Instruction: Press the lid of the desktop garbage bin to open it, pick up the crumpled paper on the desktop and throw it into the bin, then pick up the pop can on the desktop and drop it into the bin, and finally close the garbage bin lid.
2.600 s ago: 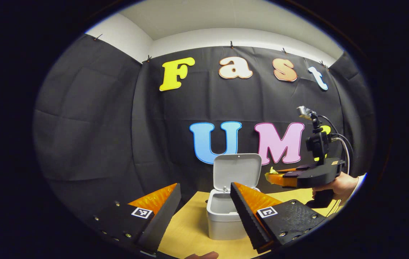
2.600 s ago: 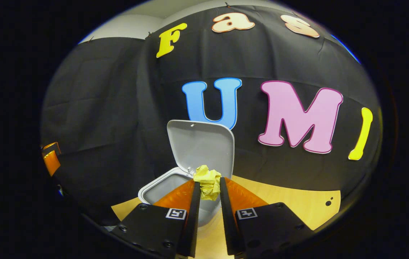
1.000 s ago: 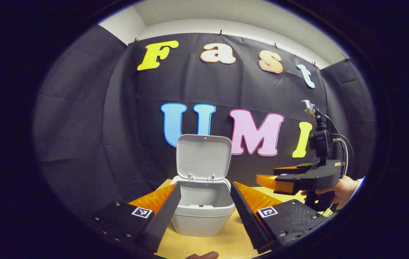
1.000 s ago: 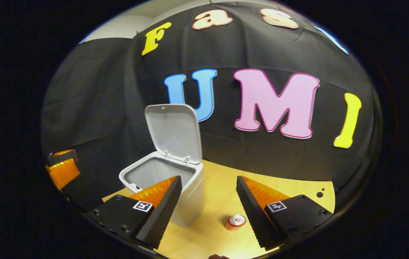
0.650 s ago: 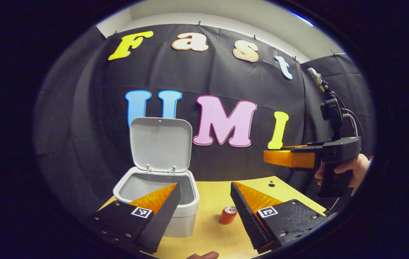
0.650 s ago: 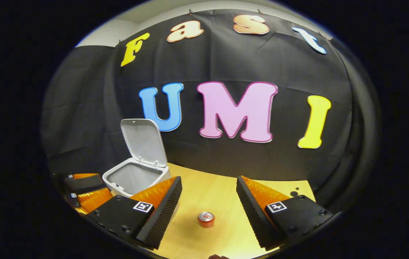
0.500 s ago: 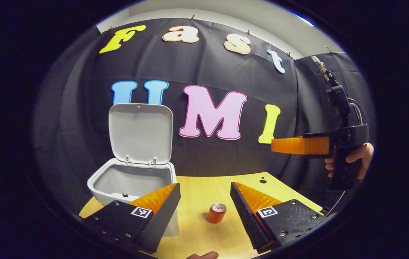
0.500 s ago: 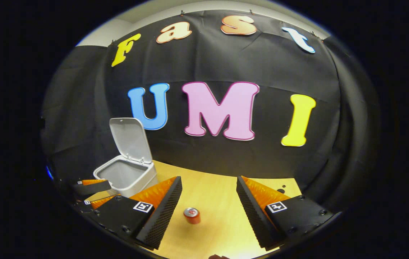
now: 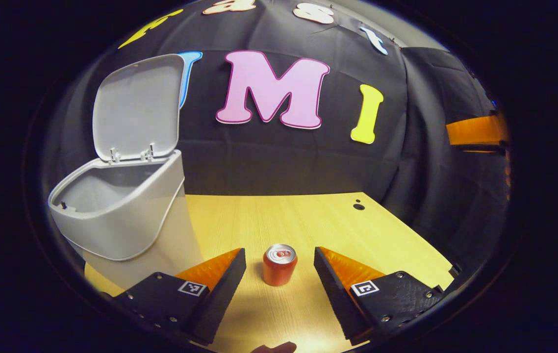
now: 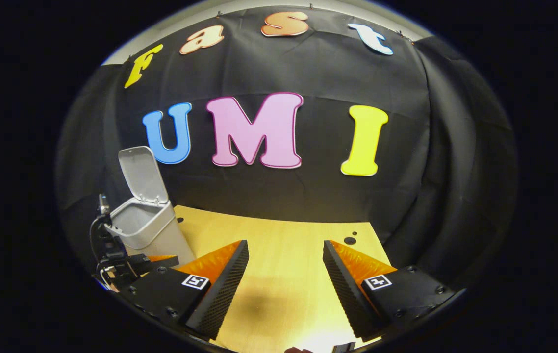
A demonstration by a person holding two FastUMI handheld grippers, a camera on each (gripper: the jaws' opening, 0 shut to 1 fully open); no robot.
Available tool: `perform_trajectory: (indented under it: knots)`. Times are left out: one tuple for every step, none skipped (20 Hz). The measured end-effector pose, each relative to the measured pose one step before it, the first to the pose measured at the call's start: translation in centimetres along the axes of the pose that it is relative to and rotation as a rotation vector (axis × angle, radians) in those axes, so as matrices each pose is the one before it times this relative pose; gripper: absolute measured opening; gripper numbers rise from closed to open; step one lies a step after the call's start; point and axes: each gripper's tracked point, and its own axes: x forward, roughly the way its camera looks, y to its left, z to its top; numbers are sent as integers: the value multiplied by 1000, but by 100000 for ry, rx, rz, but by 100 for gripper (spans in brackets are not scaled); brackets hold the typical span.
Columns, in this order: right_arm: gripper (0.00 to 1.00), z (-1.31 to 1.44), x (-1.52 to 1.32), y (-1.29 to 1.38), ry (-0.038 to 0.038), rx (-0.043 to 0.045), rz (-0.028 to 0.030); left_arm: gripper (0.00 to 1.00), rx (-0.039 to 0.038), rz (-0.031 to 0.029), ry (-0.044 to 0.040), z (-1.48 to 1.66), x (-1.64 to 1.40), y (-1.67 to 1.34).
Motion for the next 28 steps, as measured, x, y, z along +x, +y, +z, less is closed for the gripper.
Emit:
perform_trajectory:
  knots:
    - [98,-419,113,-796,931,717,-970,92,-1158,342,856,-199,1023,-22]
    - [98,-196,150,-649,527,852,-1190,92,-1105,395,1000,-298,1025,-182]
    - [98,-172,75,-454,356,808,-627,92,-540,625,594,-194,906,-114]
    - [98,-266,13,-354,662,579,-421,92,363,896,770,-188,810,71]
    - [98,-293,203,-257,634,82,-270,92,942,524,134,-298,803,-94]
    - [98,-342,59,-303,839,-359,-333,92,1522,519,269,-229,756,-93]
    - [98,-283,162,-177,910,-570,-77,92,1391,274,668,-412,556,-129]
    - [98,-129,148,-207,736,-578,-142,92,472,-101,694,-408,526,-223]
    - [98,-52,182,-26,503,-406,33,92,-174,-179,728,-378,487,-165]
    - [98,0,250,-92,496,-309,23,92,-308,415,919,-482,405,-13]
    - [98,-73,221,-90,335,-20,69,92,-519,298,692,-332,407,-29]
    - [98,-82,223,25,334,83,100,92,-746,339,484,-227,353,39]
    - [98,-20,242,70,369,2,229,92,-652,367,472,-198,325,70]
    - [98,-126,238,51,273,-72,130,92,-563,147,173,-51,303,-17]
    - [98,-70,228,121,311,-227,275,92,-128,223,208,-141,230,32]
    - [98,-64,169,105,368,-247,199,92,133,514,414,-96,345,117]
    - [98,-115,166,106,385,26,171,92,-169,229,602,-229,315,68]
    - [98,-261,212,63,602,89,359,92,-288,285,457,-143,351,99]
    - [98,-176,123,-4,671,-103,92,92,-600,304,328,-240,322,106]
    - [99,-129,239,-62,283,-121,-343,92,-468,179,657,-202,397,29]
    - [98,-37,154,-99,371,-10,-167,92,-171,461,747,-300,261,114]
    - [98,-44,159,-33,389,197,-91,92,-250,175,1110,-302,242,3]
    - [98,39,168,-117,204,151,-184,92,-224,248,1065,-416,384,48]
    - [98,20,164,-83,90,30,-319,92,-177,338,1045,-333,300,145]
    - [98,-25,118,-126,212,39,-275,92,8,216,711,-318,279,75]
    - [98,-122,111,-97,86,188,-159,93,208,183,506,-113,323,-55]
    - [98,-56,89,-66,269,210,-72,93,302,177,503,-278,149,-19]
    - [98,-102,83,-67,244,49,60,93,331,360,365,-155,238,34]
